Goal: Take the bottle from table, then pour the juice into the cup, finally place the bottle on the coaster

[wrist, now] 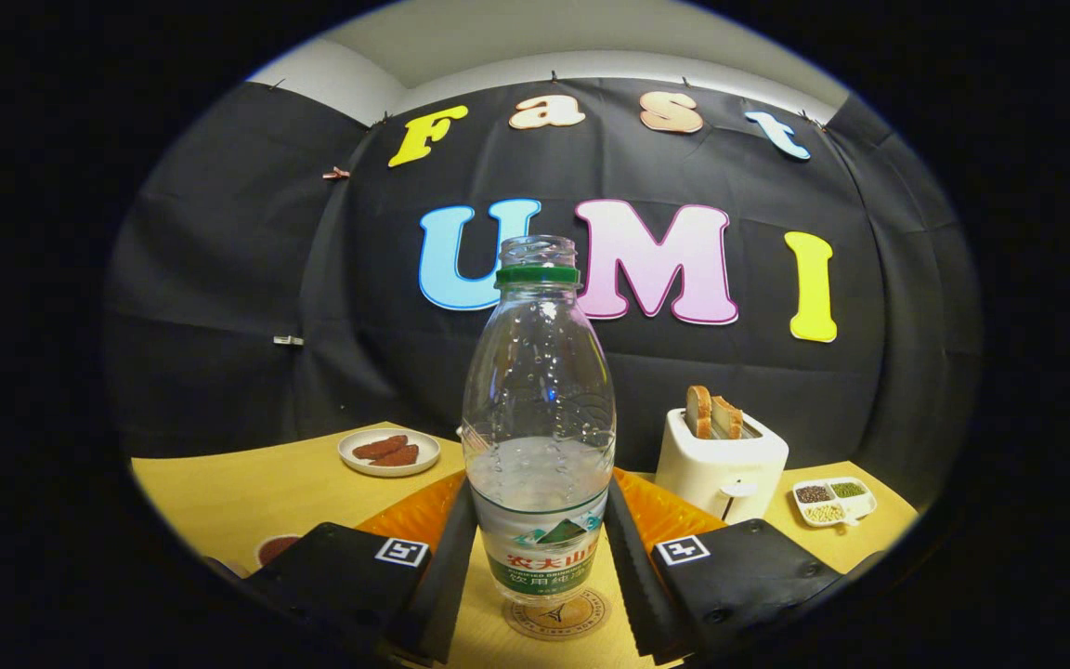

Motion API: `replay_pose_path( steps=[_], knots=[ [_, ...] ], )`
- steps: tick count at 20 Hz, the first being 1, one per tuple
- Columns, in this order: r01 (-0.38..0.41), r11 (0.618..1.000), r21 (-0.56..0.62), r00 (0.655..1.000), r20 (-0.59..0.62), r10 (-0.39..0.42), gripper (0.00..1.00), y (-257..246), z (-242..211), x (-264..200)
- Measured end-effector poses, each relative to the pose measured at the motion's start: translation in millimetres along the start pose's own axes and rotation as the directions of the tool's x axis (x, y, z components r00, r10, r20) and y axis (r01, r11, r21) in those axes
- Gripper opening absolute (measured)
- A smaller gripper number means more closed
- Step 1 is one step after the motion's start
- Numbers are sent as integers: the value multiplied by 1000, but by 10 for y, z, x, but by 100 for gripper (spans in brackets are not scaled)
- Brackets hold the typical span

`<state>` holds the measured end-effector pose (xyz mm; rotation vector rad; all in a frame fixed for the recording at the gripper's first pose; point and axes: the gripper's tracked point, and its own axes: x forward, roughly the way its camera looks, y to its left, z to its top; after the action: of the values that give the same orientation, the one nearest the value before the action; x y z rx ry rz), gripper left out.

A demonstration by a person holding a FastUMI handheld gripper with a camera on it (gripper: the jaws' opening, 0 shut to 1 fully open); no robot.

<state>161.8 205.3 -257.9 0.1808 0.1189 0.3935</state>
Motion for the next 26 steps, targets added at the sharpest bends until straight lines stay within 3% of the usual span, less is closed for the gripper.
replay_pose_path(
  steps=[6, 20, 23, 26],
  knots=[
    [-6, 1000, 25, 997, -76, 8, 74, -70, -432, 119],
    [17, 1000, 24, 989, -146, -13, 78, -140, -734, 99],
    [7, 999, 38, 983, -185, 0, 100, -110, -803, 50],
    [9, 999, 31, 979, -204, -2, 99, -104, -808, -13]
  ],
)
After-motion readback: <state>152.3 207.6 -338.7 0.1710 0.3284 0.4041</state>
